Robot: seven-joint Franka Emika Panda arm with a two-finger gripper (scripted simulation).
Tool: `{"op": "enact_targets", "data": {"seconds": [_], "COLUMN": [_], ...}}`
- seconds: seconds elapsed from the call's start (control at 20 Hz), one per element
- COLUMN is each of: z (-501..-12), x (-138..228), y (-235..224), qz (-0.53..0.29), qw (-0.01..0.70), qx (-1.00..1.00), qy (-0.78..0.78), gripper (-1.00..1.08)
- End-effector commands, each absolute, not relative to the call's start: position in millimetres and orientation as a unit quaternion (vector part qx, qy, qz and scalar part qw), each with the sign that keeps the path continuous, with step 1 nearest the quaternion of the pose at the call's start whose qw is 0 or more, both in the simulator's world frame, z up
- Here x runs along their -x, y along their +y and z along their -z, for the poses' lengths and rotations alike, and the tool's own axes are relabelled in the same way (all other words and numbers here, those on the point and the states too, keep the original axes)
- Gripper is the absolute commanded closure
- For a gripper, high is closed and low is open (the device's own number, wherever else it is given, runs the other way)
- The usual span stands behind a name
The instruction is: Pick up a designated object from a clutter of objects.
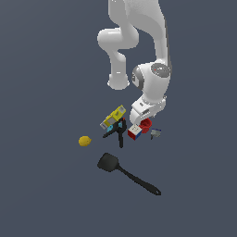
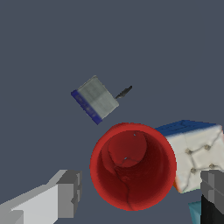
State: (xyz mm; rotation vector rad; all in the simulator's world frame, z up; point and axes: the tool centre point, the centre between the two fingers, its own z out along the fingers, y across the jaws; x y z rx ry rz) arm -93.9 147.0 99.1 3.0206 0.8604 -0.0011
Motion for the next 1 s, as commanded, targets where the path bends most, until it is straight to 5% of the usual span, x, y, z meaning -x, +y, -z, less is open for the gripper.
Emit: {"op": "enact_targets", "data": {"seconds": [0.0, 0.95], "z": [-97, -49], "x": [96, 96], "y": [148, 148], "qz": [0.000, 0.000], "qw": [0.000, 0.000], "qx": [-0.961, -0.961], "qy": [0.276, 0.277], "gripper": [-0.92, -0.92]}}
